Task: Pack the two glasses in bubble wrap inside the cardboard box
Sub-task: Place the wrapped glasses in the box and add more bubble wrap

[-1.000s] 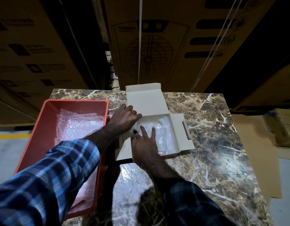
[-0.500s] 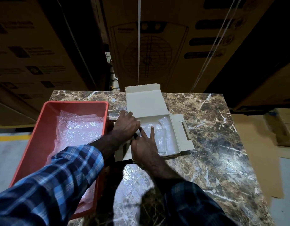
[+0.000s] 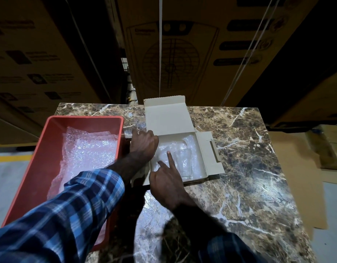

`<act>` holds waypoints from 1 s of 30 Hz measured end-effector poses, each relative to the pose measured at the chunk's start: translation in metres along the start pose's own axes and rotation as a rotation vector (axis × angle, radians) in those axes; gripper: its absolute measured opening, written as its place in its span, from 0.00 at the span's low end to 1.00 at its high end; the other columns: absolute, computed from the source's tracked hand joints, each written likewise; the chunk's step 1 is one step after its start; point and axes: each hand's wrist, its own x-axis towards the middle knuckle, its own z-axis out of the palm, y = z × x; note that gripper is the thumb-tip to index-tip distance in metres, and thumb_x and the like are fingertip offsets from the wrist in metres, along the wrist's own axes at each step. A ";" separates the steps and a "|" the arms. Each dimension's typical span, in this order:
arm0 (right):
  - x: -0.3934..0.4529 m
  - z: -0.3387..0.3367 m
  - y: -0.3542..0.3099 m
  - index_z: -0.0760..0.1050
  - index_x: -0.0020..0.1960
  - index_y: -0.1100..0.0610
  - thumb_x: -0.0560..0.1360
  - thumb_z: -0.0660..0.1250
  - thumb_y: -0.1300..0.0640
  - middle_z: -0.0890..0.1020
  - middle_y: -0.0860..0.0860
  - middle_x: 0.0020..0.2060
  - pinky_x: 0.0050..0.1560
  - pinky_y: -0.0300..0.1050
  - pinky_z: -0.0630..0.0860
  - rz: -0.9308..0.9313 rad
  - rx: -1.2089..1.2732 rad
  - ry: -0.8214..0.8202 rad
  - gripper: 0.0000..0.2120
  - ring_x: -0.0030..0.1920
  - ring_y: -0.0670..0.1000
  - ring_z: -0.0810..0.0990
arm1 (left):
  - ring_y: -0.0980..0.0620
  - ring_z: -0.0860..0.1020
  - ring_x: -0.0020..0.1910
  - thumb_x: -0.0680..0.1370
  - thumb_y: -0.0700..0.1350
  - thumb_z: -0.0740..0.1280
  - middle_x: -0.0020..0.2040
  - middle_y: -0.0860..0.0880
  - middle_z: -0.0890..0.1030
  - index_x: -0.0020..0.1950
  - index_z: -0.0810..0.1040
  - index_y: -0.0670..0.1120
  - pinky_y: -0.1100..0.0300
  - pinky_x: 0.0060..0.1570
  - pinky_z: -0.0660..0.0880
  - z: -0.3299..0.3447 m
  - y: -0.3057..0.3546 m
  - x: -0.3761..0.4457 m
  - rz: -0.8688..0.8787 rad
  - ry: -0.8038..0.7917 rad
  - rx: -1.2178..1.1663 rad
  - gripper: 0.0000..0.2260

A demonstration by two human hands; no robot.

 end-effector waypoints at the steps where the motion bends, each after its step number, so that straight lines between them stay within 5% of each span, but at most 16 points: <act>1: -0.001 0.004 -0.001 0.79 0.35 0.61 0.70 0.64 0.61 0.82 0.59 0.31 0.65 0.61 0.71 -0.009 0.020 -0.011 0.08 0.47 0.60 0.83 | 0.43 0.78 0.54 0.82 0.44 0.58 0.56 0.45 0.78 0.59 0.78 0.45 0.41 0.65 0.65 -0.001 0.002 -0.001 0.000 -0.004 0.041 0.11; 3: -0.002 0.009 0.000 0.76 0.32 0.60 0.63 0.69 0.59 0.79 0.57 0.26 0.43 0.49 0.73 0.011 0.076 -0.019 0.05 0.34 0.57 0.78 | 0.43 0.78 0.54 0.82 0.45 0.58 0.55 0.45 0.77 0.60 0.77 0.46 0.40 0.64 0.66 -0.002 0.006 -0.003 -0.008 -0.007 0.110 0.11; 4: -0.003 0.009 0.003 0.77 0.36 0.62 0.65 0.67 0.59 0.81 0.58 0.31 0.43 0.49 0.72 0.024 0.070 -0.070 0.05 0.37 0.58 0.78 | 0.42 0.77 0.54 0.82 0.45 0.58 0.55 0.46 0.77 0.60 0.77 0.46 0.40 0.64 0.66 -0.001 0.008 -0.004 -0.014 -0.005 0.134 0.11; 7: 0.002 0.005 0.013 0.75 0.58 0.66 0.78 0.57 0.61 0.79 0.62 0.55 0.59 0.58 0.67 0.046 0.052 -0.164 0.14 0.57 0.63 0.74 | 0.41 0.76 0.54 0.83 0.44 0.58 0.54 0.45 0.77 0.61 0.78 0.47 0.39 0.63 0.65 -0.003 0.011 -0.004 -0.038 -0.022 0.182 0.12; 9: 0.005 -0.002 0.017 0.74 0.63 0.64 0.79 0.57 0.59 0.77 0.61 0.60 0.64 0.60 0.64 0.060 0.070 -0.243 0.16 0.62 0.63 0.74 | 0.41 0.76 0.55 0.82 0.44 0.59 0.54 0.45 0.76 0.61 0.77 0.46 0.38 0.64 0.64 -0.006 0.014 -0.004 -0.036 -0.053 0.211 0.12; 16: -0.001 -0.004 0.010 0.74 0.61 0.63 0.79 0.57 0.57 0.79 0.60 0.57 0.62 0.61 0.65 0.117 0.112 -0.208 0.15 0.59 0.63 0.76 | 0.42 0.74 0.57 0.79 0.49 0.63 0.57 0.45 0.73 0.59 0.80 0.50 0.36 0.67 0.61 -0.013 0.019 -0.006 -0.047 -0.151 0.175 0.11; 23: -0.013 -0.008 0.017 0.75 0.61 0.64 0.78 0.59 0.69 0.75 0.62 0.59 0.60 0.71 0.70 0.038 0.181 -0.358 0.14 0.62 0.67 0.73 | 0.42 0.73 0.58 0.78 0.50 0.65 0.60 0.45 0.71 0.61 0.80 0.51 0.42 0.61 0.63 -0.012 0.024 -0.008 -0.046 -0.181 0.170 0.13; 30: -0.021 -0.012 0.013 0.77 0.63 0.58 0.80 0.55 0.59 0.79 0.60 0.59 0.60 0.59 0.68 0.124 0.424 -0.313 0.17 0.60 0.62 0.76 | 0.42 0.74 0.58 0.80 0.45 0.62 0.59 0.45 0.71 0.61 0.80 0.50 0.41 0.62 0.64 -0.009 0.031 -0.010 -0.072 -0.158 0.174 0.12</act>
